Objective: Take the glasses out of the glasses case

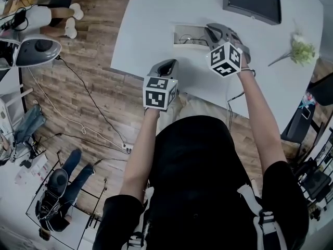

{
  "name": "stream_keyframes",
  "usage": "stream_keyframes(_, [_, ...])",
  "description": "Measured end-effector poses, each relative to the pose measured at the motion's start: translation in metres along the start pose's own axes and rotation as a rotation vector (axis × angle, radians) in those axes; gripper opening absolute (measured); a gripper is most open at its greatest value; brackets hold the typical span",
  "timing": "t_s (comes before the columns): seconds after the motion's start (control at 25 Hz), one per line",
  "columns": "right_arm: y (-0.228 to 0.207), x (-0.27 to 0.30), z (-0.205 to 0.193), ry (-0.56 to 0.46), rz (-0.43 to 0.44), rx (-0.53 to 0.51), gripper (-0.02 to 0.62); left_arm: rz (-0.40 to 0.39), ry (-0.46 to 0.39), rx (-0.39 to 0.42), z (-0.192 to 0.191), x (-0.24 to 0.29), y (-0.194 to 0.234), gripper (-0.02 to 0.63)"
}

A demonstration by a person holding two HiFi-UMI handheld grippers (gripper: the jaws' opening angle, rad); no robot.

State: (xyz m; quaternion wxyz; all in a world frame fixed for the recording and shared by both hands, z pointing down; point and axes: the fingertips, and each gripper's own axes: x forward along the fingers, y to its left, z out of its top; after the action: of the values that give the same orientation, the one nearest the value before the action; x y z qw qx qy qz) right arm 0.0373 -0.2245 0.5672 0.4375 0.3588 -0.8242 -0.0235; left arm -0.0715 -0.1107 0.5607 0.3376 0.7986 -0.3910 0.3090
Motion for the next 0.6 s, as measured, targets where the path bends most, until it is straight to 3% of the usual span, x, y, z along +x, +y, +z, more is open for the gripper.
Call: stream_keyframes(0.6, [0.000, -0.027, 0.005, -0.017, -0.007, 0.095, 0.100, -0.061, 0.020, 0.107, 0.019, 0.003, -0.014, 0.023])
